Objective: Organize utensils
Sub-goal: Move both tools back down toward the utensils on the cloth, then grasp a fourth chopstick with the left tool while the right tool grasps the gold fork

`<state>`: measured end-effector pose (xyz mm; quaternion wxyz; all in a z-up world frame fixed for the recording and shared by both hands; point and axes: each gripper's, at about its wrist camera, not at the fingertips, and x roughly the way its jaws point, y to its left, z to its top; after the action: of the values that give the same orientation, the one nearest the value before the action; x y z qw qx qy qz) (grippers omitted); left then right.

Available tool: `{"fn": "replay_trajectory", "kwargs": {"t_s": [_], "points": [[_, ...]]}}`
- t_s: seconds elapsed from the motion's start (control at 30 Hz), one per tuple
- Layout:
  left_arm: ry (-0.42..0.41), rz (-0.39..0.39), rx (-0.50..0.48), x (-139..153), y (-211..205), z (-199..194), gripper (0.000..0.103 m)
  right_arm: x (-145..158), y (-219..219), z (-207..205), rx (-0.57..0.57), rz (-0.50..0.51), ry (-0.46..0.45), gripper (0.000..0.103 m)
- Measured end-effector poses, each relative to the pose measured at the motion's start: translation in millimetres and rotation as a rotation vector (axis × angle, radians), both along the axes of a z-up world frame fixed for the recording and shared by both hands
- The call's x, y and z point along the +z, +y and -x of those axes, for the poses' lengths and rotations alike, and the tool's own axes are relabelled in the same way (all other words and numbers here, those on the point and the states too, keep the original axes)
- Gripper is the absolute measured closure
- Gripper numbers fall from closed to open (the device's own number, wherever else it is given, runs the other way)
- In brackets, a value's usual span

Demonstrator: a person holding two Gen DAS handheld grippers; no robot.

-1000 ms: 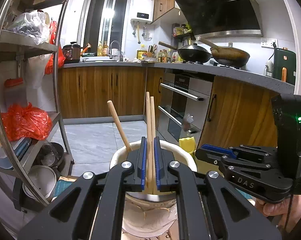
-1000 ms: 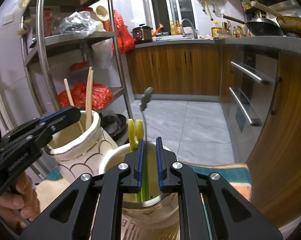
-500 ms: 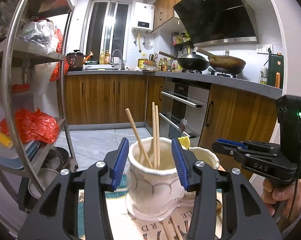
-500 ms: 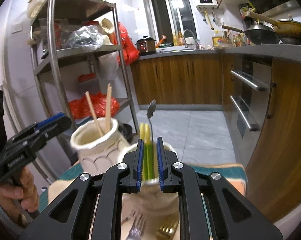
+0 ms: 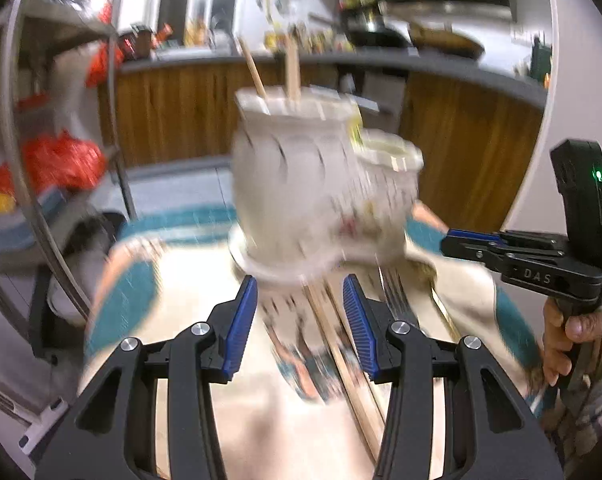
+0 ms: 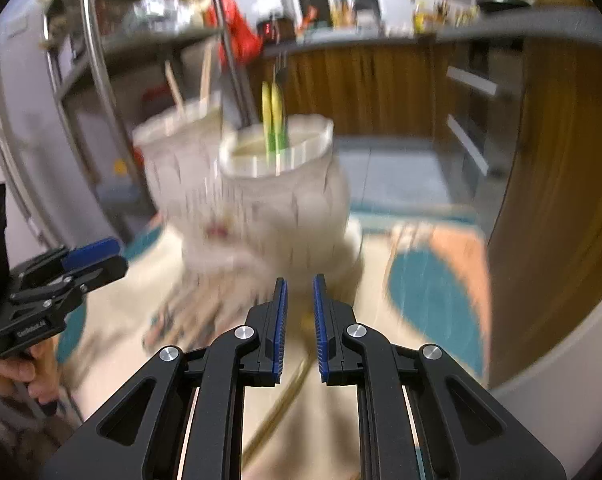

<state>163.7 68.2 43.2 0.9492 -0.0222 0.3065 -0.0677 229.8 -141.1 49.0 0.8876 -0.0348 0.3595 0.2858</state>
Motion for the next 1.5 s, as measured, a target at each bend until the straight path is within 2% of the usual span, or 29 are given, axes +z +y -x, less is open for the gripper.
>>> {"fn": "replay_trajectory", "kwargs": {"t_s": [0.1, 0.17, 0.33, 0.53, 0.6, 0.63, 0.8, 0.93, 1.07, 1.2, 1.33, 1.4, 1.5], "points": [[0.081, -0.024, -0.037, -19, -11, -6, 0.06, -17, 4, 2, 0.016, 0.053, 0.054, 0.088], [0.114, -0.049, -0.047, -27, -19, -10, 0.062, -24, 5, 3, 0.021, 0.072, 0.075, 0.085], [0.191, -0.085, -0.058, -42, -24, -18, 0.082, -29, 3, 1, 0.02, 0.081, 0.111, 0.079], [0.213, -0.121, -0.058, -46, -26, -19, 0.092, -32, 8, 2, 0.033, 0.105, 0.111, 0.077], [0.217, -0.124, -0.06, -46, -24, -15, 0.096, -32, 10, 4, 0.034, 0.122, 0.102, 0.078], [0.221, -0.124, -0.06, -46, -24, -12, 0.098, -32, 11, 5, 0.034, 0.13, 0.099, 0.082], [0.241, -0.135, -0.073, -44, -13, 7, 0.098, -29, 17, 15, 0.09, 0.226, 0.077, 0.085], [0.285, -0.156, -0.107, -40, -3, 17, 0.098, -24, 17, 20, 0.182, 0.349, 0.112, 0.088], [0.35, -0.175, -0.152, -37, 1, 17, 0.096, -19, 19, 16, 0.247, 0.462, 0.196, 0.088], [0.458, -0.168, -0.196, -32, 5, 2, 0.095, -19, 24, 6, 0.254, 0.549, 0.286, 0.088], [0.571, -0.252, -0.254, -29, -4, -13, 0.091, -19, 32, -3, 0.255, 0.598, 0.359, 0.086], [0.616, -0.29, -0.269, -28, -7, -17, 0.086, -20, 34, -9, 0.246, 0.603, 0.403, 0.086], [0.667, -0.329, -0.288, -28, -12, -22, 0.085, -23, 34, -13, 0.22, 0.605, 0.446, 0.086]]}}
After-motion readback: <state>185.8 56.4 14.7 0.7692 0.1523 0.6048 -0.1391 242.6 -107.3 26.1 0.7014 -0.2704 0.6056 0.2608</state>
